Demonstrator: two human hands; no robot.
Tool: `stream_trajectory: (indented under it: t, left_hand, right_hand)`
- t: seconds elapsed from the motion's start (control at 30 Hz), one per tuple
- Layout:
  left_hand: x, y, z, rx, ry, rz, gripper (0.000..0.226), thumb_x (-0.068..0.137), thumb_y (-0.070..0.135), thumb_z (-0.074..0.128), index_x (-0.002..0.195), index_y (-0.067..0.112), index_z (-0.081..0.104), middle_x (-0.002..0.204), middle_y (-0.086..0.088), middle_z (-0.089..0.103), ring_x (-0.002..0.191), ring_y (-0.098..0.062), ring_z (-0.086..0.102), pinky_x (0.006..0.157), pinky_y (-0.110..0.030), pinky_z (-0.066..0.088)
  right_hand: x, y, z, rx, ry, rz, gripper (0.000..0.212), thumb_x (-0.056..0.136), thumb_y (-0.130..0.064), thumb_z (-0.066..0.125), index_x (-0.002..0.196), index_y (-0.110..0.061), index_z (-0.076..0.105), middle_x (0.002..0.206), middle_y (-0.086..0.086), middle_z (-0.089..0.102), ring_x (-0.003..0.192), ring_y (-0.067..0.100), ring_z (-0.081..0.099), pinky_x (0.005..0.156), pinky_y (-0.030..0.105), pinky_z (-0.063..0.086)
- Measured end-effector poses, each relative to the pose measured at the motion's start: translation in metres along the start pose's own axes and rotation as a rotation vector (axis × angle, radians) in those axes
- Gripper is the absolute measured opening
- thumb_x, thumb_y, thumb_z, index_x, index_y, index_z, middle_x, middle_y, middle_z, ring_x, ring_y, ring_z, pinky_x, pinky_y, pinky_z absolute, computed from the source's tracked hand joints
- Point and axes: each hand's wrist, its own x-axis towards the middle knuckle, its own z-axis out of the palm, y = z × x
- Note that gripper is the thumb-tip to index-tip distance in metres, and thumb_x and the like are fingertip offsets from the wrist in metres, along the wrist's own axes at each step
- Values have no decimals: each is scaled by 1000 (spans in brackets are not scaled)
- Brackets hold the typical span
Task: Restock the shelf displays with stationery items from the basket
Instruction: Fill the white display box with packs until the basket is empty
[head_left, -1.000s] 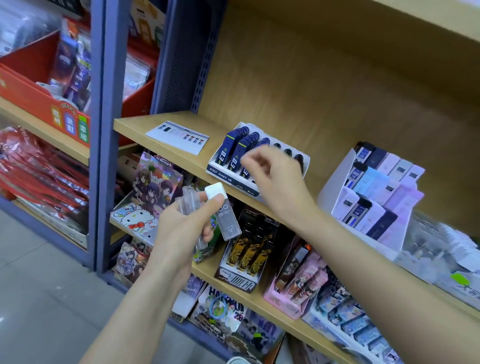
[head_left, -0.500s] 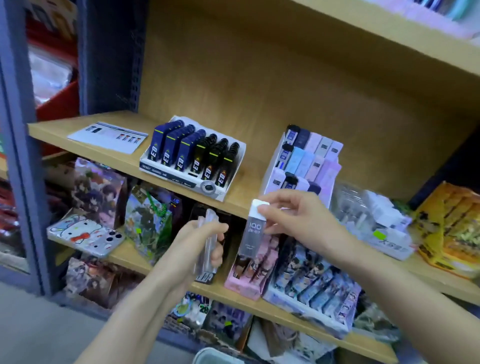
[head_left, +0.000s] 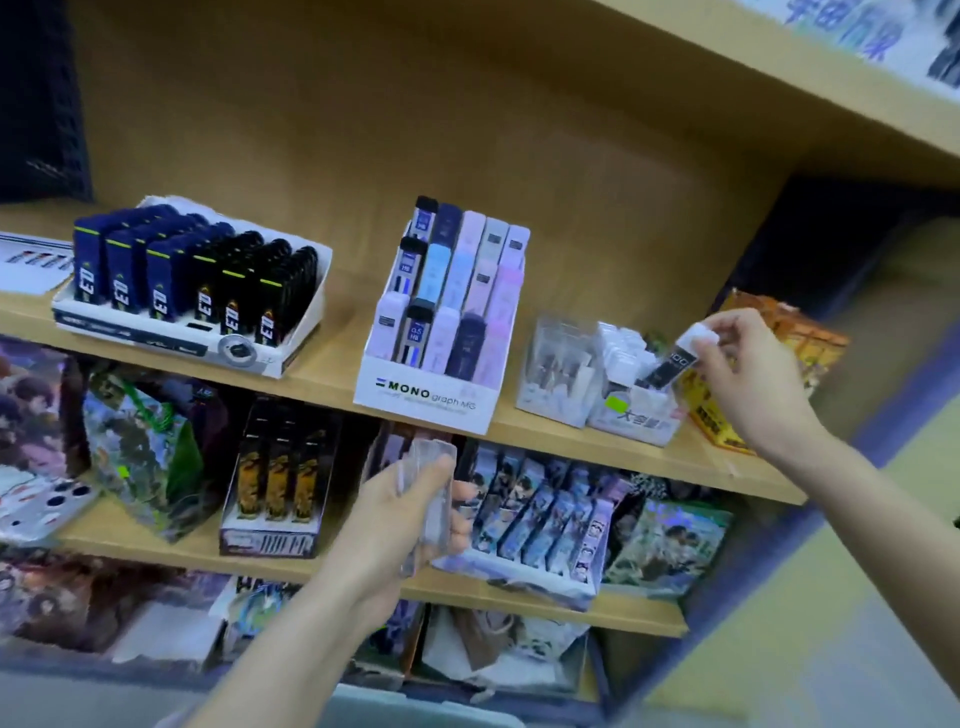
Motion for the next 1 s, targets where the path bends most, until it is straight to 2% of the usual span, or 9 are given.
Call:
stream_trajectory:
  t: [0.1,0.2,0.33,0.47,0.57,0.73,0.8,0.9,1.0]
  left_hand:
    - [1,-5,12,27,2,-11,28,92,29,55,96,2,62,55,-4,62,43,-12,55,45,-21,49]
    - [4,-10,20,41,4,-12,28,93,29,54,102,3,61,54,0,63,41,-11,53,43,-20,47]
    - [10,-14,24,49,23,-9,28,90,30,56,104,6,60,67,0,69,44,-11,54,43,-22,48]
    - [14,-15,25,61,22,-10,27,90,31,57,104,8,60,75,-2,73,44,-13,53,39,-22,44]
    - [15,-15,26,58,3,-24,33,88,33,57,104,4,60,64,-2,69,43,-11,54,37,-20,42]
    - [17,-16,23,92,-57,-97,38,89,35,56,103,0,62,58,-2,61,41,-10,48,39,-19,39]
    - [17,-17,22,112,-91,-115,38,89,35,57,101,-1,63,59,-5,60,42,-12,44,41,-19,38]
    - [16,-17,23,114,-107,-72,38,85,37,59,99,2,64,59,-2,59,39,-10,41,41,-20,32]
    - [15,-19,24,166,-131,-3,44,76,47,61,97,9,68,62,-4,62,40,-11,36,51,-28,20]
  right_hand:
    - [4,15,8,20,-2,-9,2,99,-16,46,97,-16,46,89,9,61,83,28,60,71,34,43]
    - [13,19,16,45,10,-10,3,98,-14,47,96,-13,48,93,11,60,81,24,54,63,26,32]
    - [23,28,26,5,-55,-5,1,95,-13,54,94,-13,55,101,11,60,91,24,57,75,26,39]
    - [27,31,36,-146,-141,-48,15,87,-17,66,100,-11,70,98,3,58,87,17,53,73,26,38]
    - [24,31,39,-177,-105,-72,17,85,-17,68,102,-12,70,93,-1,58,94,21,54,77,32,44]
    - [19,33,42,-211,-25,-99,18,91,-13,61,107,-9,69,103,7,58,101,24,50,79,28,38]
    - [10,28,39,-157,18,-88,22,95,-10,53,114,-8,64,106,7,54,100,21,49,81,24,36]
    - [-15,7,34,-13,70,-74,21,97,-10,48,116,-10,57,102,-2,47,80,5,45,73,10,33]
    - [-52,-22,32,159,-111,-14,12,97,-19,48,107,-21,56,90,-15,51,75,-3,50,65,5,38]
